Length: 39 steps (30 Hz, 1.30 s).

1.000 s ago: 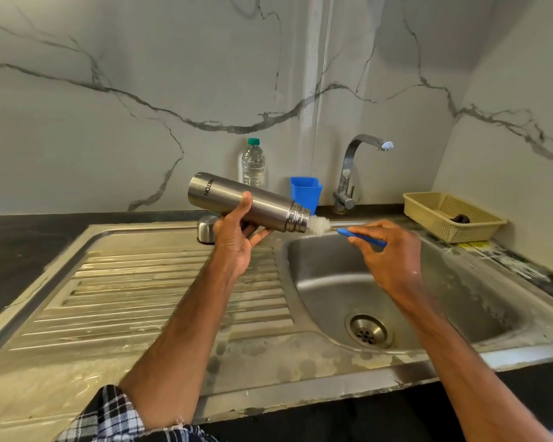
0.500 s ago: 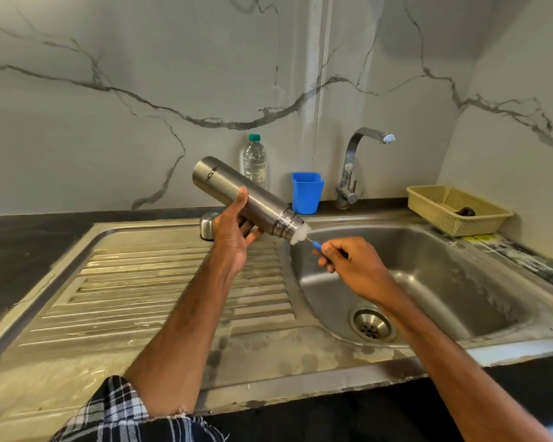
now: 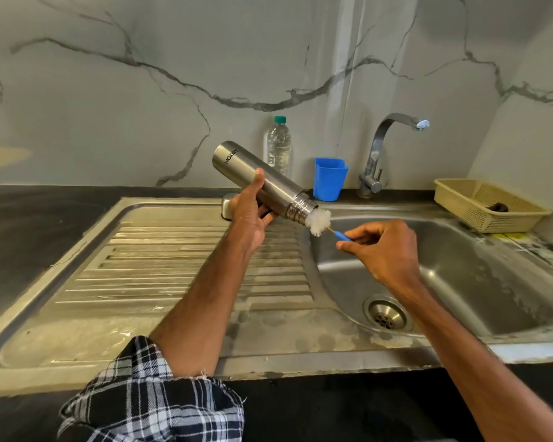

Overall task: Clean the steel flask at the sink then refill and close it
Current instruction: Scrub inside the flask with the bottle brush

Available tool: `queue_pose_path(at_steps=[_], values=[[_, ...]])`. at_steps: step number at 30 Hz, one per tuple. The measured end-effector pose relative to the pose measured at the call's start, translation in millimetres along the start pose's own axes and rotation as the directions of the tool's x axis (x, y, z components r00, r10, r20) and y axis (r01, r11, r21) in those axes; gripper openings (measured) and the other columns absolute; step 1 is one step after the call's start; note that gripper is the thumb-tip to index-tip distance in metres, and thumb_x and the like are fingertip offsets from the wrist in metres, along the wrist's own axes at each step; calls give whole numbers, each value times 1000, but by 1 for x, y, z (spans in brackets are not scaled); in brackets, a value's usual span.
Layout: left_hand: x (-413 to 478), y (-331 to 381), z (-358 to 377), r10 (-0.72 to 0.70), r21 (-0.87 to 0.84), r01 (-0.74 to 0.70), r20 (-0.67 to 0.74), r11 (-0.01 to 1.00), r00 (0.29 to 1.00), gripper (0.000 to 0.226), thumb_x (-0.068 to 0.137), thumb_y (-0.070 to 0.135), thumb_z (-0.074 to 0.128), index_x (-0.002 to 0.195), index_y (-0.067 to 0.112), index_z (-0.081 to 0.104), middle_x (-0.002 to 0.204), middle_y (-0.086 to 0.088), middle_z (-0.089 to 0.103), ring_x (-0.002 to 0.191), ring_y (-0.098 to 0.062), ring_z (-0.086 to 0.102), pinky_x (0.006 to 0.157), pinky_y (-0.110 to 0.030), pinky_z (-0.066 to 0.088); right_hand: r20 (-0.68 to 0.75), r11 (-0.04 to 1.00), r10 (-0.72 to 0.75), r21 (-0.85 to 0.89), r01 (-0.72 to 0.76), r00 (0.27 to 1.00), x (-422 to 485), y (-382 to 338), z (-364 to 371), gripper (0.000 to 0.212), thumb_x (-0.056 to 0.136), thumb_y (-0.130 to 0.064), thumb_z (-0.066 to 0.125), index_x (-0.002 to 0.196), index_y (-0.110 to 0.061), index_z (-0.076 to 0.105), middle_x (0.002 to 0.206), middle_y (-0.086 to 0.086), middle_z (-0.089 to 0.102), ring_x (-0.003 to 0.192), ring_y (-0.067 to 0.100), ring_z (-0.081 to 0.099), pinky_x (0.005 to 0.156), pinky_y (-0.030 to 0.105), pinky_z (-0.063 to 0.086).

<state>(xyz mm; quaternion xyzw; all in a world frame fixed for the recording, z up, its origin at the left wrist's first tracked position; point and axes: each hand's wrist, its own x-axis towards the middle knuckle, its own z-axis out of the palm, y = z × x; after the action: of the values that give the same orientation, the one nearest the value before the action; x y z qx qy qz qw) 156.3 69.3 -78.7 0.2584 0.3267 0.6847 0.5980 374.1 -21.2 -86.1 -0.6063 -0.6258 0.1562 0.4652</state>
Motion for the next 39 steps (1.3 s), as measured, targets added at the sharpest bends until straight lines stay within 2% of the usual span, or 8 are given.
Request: queue_pose_path(at_steps=[7, 13, 19, 26, 30, 34, 36, 39], values=[[-1, -1, 3, 3, -25, -3, 25, 1000, 1000, 46, 88, 27, 78, 125, 11, 54, 121, -16, 70, 111, -30, 70, 75, -41, 61, -1, 991, -131, -35, 131, 991, 1, 3, 10, 19, 93, -29, 70, 80, -18, 78, 61, -14, 66, 57, 4, 62, 53, 10, 45], [1, 1, 8, 15, 22, -18, 99, 1000, 995, 48, 90, 27, 75, 129, 8, 54, 125, -18, 68, 115, -32, 68, 88, -46, 60, 263, 965, 101, 211, -159, 960, 5, 1, 8, 41, 100, -44, 55, 83, -11, 74, 48, -5, 46, 43, 10, 39, 40, 18, 33], [3, 0, 3, 11, -3, -10, 80, 1000, 997, 40, 91, 25, 75, 121, 10, 55, 123, -18, 69, 112, -32, 69, 85, -45, 61, 7, 984, -175, -26, 175, 985, 1, 0, 7, 7, 83, -26, 81, 88, -24, 76, 71, -10, 72, 64, 4, 66, 60, 14, 53], [1, 3, 3, 23, 14, -25, 85, 1000, 996, 36, 91, 26, 75, 118, 11, 57, 123, -17, 69, 112, -31, 69, 83, -43, 61, 396, 957, 104, 209, -200, 912, 0, -2, 13, 46, 100, -46, 51, 87, -7, 71, 51, -2, 47, 45, 11, 37, 43, 22, 32], [1, 2, 2, 29, 20, -30, 84, 999, 996, 39, 90, 25, 76, 121, 10, 57, 124, -17, 69, 112, -31, 69, 87, -46, 60, 190, 995, -50, 93, 32, 981, 3, 1, 8, 26, 79, -35, 82, 97, -20, 72, 77, -4, 71, 64, 9, 64, 56, 18, 52], [-1, -1, 2, 23, 17, -24, 92, 1000, 996, 34, 92, 25, 74, 117, 11, 57, 124, -18, 69, 113, -31, 68, 86, -45, 61, 12, 989, -129, 74, 128, 992, 4, 7, 9, 17, 76, -24, 87, 89, -20, 77, 76, -9, 74, 67, 4, 68, 59, 14, 53], [-3, -2, 4, 21, 25, -24, 102, 999, 995, 28, 92, 25, 74, 111, 13, 58, 123, -17, 69, 112, -31, 69, 81, -43, 62, 4, 991, -106, 77, 105, 994, 4, 7, 10, 8, 83, -24, 81, 87, -18, 78, 70, -10, 72, 60, 2, 65, 57, 14, 50], [-4, -1, 6, 18, 33, -23, 133, 999, 991, 28, 93, 27, 73, 112, 12, 59, 123, -17, 69, 110, -30, 70, 77, -41, 62, 189, 990, -5, 141, -22, 982, 4, 5, 12, 34, 100, -34, 58, 85, -10, 76, 52, -8, 58, 44, 3, 47, 46, 16, 38]])
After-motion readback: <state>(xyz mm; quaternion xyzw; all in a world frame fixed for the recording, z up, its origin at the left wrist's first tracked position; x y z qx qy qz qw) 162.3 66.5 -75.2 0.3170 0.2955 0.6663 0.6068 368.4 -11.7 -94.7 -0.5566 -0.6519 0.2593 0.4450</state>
